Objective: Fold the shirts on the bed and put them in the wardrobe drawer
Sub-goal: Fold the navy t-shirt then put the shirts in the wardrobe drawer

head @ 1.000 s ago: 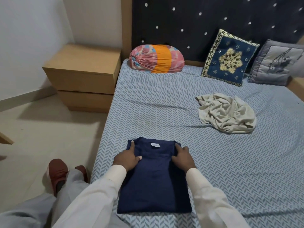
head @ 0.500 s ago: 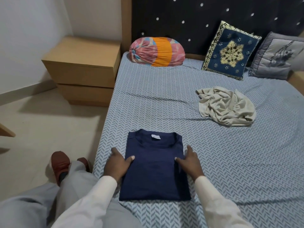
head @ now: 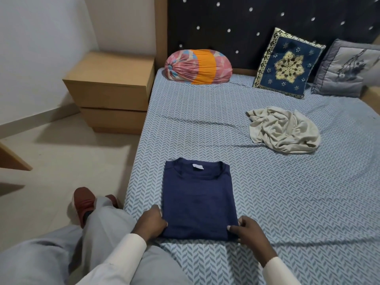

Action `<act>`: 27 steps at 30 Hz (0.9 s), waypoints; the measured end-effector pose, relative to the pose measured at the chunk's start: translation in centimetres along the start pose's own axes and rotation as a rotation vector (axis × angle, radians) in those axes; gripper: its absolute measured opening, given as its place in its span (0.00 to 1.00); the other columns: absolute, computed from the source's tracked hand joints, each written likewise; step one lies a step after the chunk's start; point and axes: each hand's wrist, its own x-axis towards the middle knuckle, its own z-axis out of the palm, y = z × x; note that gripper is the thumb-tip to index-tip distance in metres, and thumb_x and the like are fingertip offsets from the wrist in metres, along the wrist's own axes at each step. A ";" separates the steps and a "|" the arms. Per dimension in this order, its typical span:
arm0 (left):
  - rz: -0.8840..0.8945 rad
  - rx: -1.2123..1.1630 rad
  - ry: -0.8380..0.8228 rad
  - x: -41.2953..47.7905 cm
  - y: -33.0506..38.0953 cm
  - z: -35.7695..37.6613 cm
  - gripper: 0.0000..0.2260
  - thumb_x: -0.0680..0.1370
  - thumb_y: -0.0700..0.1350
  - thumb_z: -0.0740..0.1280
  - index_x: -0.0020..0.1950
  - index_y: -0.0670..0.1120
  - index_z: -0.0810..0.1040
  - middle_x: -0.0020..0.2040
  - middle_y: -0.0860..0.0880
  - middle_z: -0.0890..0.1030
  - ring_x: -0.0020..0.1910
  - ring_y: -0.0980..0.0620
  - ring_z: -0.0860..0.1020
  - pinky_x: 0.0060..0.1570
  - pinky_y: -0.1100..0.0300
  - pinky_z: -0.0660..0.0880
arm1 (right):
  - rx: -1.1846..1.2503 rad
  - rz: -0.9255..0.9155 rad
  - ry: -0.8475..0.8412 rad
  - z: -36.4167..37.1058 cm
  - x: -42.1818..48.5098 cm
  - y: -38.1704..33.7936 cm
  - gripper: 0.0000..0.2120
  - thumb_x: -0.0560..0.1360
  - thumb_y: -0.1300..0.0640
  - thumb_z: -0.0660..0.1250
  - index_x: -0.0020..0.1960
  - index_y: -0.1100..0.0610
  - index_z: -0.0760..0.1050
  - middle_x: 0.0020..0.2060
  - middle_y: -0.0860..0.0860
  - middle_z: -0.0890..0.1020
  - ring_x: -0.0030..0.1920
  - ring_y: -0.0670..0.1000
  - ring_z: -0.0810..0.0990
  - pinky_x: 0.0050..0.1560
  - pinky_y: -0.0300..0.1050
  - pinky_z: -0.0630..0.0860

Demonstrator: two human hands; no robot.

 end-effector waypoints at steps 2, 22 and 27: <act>0.034 -0.105 0.004 0.3 -0.3 0.0 0.16 0.71 0.43 0.68 0.53 0.48 0.66 0.51 0.45 0.80 0.49 0.46 0.79 0.49 0.56 0.75 | 0.056 -0.012 -0.018 -0.3 -0.1 -0.3 0.13 0.71 0.65 0.73 0.43 0.58 0.68 0.36 0.56 0.78 0.35 0.52 0.77 0.35 0.45 0.73; 0.298 -0.301 -0.050 6.6 4.1 -3.4 0.35 0.68 0.42 0.70 0.75 0.47 0.65 0.68 0.46 0.63 0.69 0.47 0.68 0.70 0.57 0.66 | 0.031 -0.285 -0.328 -1.6 7.7 -6.8 0.33 0.64 0.54 0.76 0.66 0.36 0.73 0.70 0.44 0.70 0.70 0.48 0.71 0.70 0.54 0.70; 0.317 -0.250 -0.025 6.1 4.2 -2.2 0.39 0.70 0.34 0.70 0.79 0.45 0.58 0.74 0.45 0.60 0.72 0.48 0.64 0.65 0.65 0.65 | -0.165 -0.304 -0.285 -1.5 7.4 -7.5 0.37 0.70 0.65 0.73 0.75 0.49 0.65 0.71 0.46 0.64 0.71 0.48 0.67 0.70 0.45 0.68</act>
